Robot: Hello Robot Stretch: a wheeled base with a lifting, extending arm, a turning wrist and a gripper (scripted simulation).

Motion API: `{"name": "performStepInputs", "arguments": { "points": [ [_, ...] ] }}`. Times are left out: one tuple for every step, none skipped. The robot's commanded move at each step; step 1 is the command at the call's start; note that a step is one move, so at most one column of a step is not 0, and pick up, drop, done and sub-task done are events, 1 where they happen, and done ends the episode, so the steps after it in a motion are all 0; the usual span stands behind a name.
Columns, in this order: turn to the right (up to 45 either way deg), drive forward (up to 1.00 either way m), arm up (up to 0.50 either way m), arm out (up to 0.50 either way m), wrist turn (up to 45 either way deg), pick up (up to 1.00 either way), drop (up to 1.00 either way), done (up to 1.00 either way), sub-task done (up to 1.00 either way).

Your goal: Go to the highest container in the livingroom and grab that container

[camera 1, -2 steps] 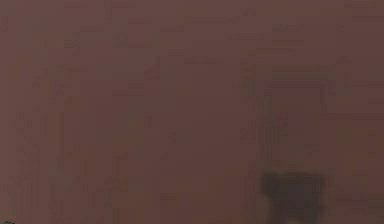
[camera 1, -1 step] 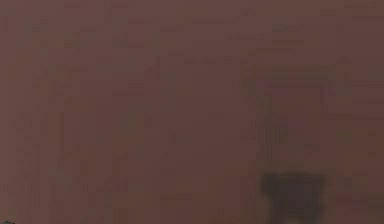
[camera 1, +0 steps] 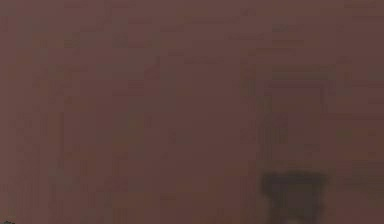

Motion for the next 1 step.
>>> {"name": "performStepInputs", "arguments": {
  "points": [
    [0.0,0.0,0.0,0.0,0.0,0.0,0.0,1.0,0.0]
  ]
}}
